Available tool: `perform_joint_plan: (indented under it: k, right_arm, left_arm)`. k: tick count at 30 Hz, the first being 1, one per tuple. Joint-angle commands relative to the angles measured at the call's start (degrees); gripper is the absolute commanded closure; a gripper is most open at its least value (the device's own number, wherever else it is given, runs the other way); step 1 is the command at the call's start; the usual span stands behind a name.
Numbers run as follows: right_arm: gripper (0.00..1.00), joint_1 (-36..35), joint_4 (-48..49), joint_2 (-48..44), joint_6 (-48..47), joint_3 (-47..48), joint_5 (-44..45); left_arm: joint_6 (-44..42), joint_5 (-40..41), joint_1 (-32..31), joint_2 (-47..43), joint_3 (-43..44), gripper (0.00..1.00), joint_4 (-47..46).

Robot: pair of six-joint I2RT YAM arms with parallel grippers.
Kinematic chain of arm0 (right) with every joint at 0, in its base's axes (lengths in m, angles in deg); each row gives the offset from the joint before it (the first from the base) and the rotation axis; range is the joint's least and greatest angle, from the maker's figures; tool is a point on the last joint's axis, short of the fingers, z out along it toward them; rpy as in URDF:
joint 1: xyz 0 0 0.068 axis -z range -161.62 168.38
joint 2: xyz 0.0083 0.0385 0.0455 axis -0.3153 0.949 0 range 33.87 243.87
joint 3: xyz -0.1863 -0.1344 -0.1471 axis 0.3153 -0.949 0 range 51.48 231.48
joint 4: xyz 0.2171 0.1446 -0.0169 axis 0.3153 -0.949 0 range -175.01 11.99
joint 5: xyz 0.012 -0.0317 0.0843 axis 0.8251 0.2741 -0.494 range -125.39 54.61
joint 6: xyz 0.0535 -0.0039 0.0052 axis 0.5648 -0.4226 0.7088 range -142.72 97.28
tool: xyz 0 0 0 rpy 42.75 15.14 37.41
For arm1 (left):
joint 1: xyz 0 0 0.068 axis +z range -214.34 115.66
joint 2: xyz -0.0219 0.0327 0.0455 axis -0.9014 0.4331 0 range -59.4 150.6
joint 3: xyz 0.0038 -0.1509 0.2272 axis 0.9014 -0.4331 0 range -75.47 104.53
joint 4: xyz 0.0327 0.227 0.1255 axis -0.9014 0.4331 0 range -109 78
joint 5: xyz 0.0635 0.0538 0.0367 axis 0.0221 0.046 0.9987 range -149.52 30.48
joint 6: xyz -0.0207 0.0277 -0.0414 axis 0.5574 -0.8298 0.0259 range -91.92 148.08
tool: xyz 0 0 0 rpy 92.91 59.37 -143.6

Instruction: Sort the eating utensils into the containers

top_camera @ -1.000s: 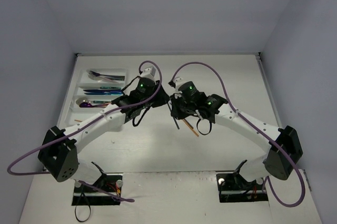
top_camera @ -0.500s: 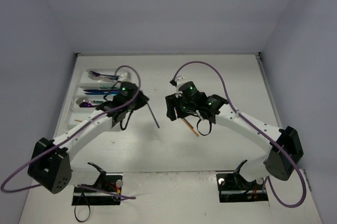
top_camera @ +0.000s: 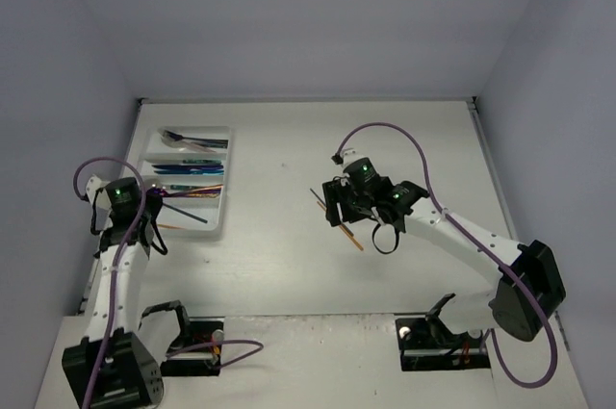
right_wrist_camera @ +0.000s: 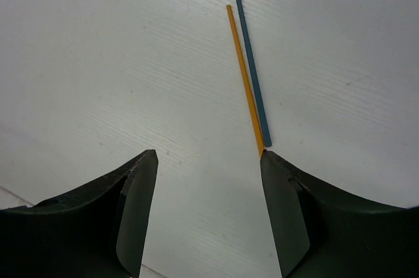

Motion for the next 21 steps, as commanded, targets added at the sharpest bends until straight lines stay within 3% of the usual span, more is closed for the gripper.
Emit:
perform_joint_plan:
  k: [1,6,11,15,21]
  right_arm:
    - [0.38,2.2,-1.2,0.4,-0.9,-0.8,2.3]
    - [0.38,3.4,-2.1,2.7,-1.1,-2.7,2.9]
    - [0.39,3.6,-2.6,6.2,-1.4,-4.1,2.9]
    - [0.42,3.6,-2.7,10.1,-1.2,-4.4,2.5]
    - [0.48,3.6,-2.7,14.9,-0.9,-3.5,4.0]
  left_arm:
    - [-0.1,-2.7,3.1,7.2,0.0,0.98,-8.7]
    - [0.7,-4.3,6.2,15.0,1.0,0.87,-15.3]
    - [0.3,-4.5,6.8,16.5,2.0,0.60,-15.3]
    - [-2.2,-4.5,6.8,13.7,3.8,0.39,-8.3]
    - [-8.6,-5.6,5.0,7.4,10.0,0.36,5.5]
